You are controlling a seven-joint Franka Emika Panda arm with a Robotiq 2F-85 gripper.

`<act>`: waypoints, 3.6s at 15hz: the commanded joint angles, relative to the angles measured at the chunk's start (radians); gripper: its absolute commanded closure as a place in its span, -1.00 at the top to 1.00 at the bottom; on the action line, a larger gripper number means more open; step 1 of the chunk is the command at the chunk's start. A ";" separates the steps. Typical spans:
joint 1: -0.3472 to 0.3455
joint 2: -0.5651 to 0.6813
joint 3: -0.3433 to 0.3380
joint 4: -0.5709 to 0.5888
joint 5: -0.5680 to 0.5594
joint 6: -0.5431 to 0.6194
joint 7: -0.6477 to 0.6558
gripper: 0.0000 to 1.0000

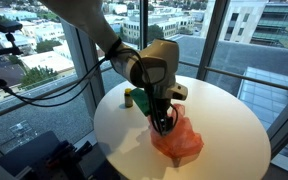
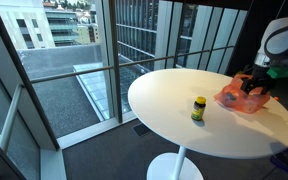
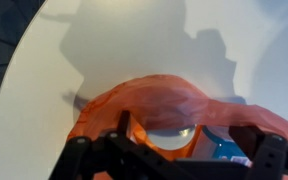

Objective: Remove the white bottle from the plastic and put it on the table

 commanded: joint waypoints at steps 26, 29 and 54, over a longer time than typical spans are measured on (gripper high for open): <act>0.007 -0.215 0.013 -0.021 -0.094 -0.012 0.083 -0.61; 0.008 -0.217 0.025 -0.027 -0.090 -0.006 0.075 -0.61; 0.034 -0.076 0.060 -0.095 -0.047 0.071 0.023 0.39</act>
